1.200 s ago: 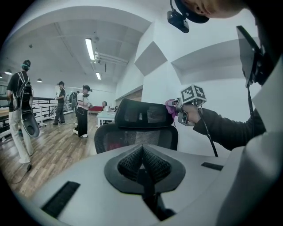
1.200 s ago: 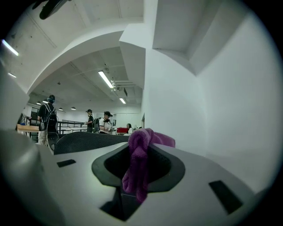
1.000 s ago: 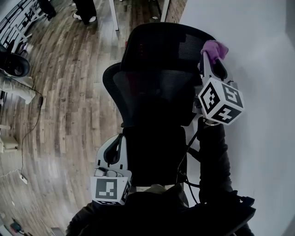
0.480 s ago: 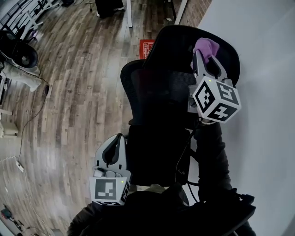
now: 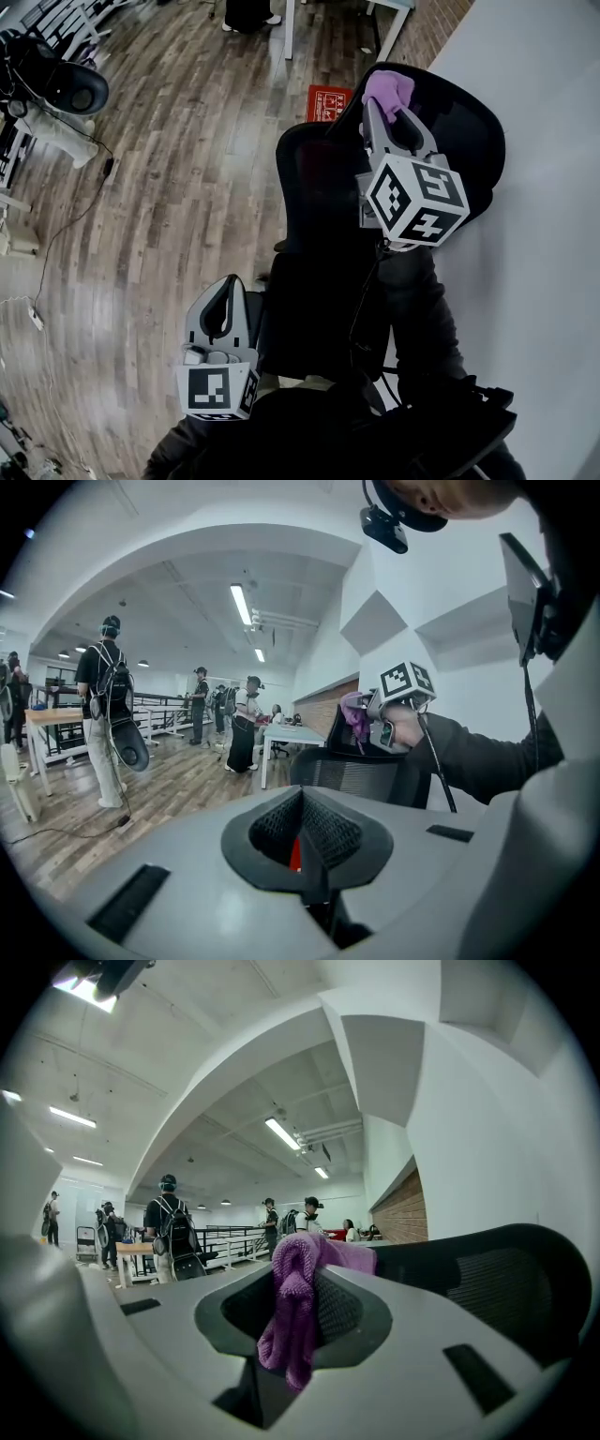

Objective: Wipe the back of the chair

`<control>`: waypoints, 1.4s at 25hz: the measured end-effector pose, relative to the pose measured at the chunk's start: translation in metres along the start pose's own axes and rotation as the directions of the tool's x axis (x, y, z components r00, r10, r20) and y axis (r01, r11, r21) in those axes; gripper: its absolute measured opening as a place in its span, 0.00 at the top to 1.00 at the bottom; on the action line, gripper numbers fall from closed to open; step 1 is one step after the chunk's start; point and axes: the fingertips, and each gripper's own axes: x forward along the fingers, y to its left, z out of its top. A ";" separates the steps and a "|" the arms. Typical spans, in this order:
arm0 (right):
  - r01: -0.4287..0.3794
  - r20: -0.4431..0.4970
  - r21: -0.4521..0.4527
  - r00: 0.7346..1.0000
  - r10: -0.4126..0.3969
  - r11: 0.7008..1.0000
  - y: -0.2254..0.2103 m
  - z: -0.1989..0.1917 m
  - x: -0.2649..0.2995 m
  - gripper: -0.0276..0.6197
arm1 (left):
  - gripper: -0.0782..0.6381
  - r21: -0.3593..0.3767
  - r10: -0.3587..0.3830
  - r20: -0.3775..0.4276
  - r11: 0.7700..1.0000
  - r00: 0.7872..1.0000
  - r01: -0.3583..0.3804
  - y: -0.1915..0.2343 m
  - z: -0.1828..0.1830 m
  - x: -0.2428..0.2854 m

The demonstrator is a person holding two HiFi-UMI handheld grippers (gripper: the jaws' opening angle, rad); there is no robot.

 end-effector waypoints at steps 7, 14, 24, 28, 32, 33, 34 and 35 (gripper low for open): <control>-0.120 0.031 0.020 0.992 0.119 0.993 0.054 0.019 -0.006 0.81 | 0.88 0.012 0.069 0.024 0.998 0.997 -0.070 0.010 0.009 -0.031; -0.244 0.081 0.070 0.968 0.238 0.967 0.091 0.026 -0.014 0.81 | 0.88 0.036 0.141 0.034 0.989 0.989 -0.142 0.015 0.010 -0.053; -0.364 0.079 0.111 0.931 0.357 0.925 0.113 0.011 -0.024 0.81 | 0.88 0.081 0.158 0.009 0.984 0.987 -0.158 0.006 0.011 -0.058; -0.334 0.049 0.128 0.943 0.330 0.934 0.092 -0.016 -0.020 0.81 | 0.88 0.091 0.142 -0.022 0.986 0.990 -0.139 0.001 0.002 -0.047; -0.272 0.029 0.138 0.962 0.270 0.952 0.054 -0.037 -0.019 0.81 | 0.88 0.108 0.096 -0.045 0.990 0.994 -0.091 -0.015 -0.006 -0.027; -0.253 0.025 0.140 0.967 0.252 0.957 0.043 -0.042 -0.019 0.81 | 0.88 0.112 0.086 -0.050 0.991 0.995 -0.080 -0.019 -0.008 -0.022; -0.237 0.021 0.142 0.971 0.237 0.961 0.033 -0.045 -0.019 0.81 | 0.88 0.114 0.077 -0.054 0.991 0.996 -0.070 -0.024 -0.010 -0.017; -0.224 0.018 0.142 0.974 0.224 0.964 0.023 -0.047 -0.020 0.81 | 0.88 0.115 0.068 -0.059 0.991 0.996 -0.061 -0.028 -0.011 -0.012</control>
